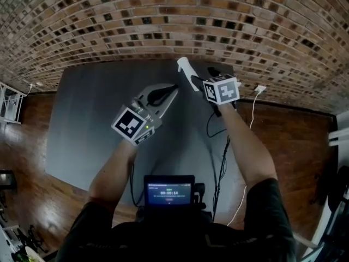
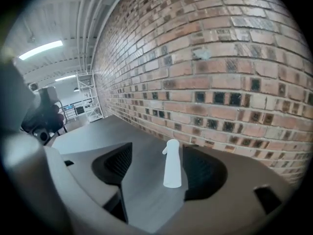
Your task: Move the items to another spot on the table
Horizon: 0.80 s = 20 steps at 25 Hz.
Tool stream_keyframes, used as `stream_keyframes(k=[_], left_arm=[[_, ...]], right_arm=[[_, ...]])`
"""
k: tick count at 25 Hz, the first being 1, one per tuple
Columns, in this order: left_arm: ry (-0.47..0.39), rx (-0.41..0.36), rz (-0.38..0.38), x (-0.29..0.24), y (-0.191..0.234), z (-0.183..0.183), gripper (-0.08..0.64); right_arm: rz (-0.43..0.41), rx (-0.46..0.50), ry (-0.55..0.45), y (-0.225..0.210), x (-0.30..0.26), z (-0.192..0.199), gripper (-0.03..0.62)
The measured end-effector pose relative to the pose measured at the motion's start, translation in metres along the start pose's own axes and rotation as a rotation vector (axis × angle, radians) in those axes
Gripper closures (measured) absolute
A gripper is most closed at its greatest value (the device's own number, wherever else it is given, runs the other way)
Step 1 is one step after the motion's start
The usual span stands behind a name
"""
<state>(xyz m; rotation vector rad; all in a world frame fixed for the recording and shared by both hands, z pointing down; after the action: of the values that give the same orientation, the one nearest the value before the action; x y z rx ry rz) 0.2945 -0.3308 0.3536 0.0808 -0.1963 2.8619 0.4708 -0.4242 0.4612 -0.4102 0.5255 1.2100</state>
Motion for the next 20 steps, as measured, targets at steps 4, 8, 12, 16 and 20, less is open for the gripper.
stream_keyframes(k=[4,8,12,16,20], left_arm=[[0.006,-0.033,-0.041,0.021,-0.03,-0.024,0.563],[-0.008,-0.038,-0.065,0.046,-0.052,-0.045,0.563],[-0.043,-0.025,-0.094,0.078,-0.068,-0.063,0.563],[-0.068,-0.024,-0.071,0.111,-0.089,-0.079,0.563],[-0.083,-0.025,-0.027,0.145,-0.109,-0.095,0.563]], right_arm=[[-0.057,0.01,-0.083,0.017,0.042,-0.005,0.307],[-0.069,0.075,-0.126,0.039,0.085,-0.009,0.36],[-0.077,0.103,-0.199,0.071,0.133,-0.019,0.367],[-0.061,0.116,-0.244,0.106,0.177,-0.028,0.38],[-0.021,0.072,-0.254,0.139,0.211,-0.019,0.38]])
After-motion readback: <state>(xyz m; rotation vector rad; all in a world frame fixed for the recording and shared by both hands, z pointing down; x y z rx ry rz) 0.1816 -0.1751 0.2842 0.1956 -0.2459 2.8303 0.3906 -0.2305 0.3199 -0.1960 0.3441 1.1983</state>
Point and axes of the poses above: the fingertips, and each gripper's own axes: x backward along the fingers, y to its left, z out of its underside, the point moved 6 cm from there along x, backward along the fingers, and after that the axes turned 7 degrees about z, right-handed, at the moved point
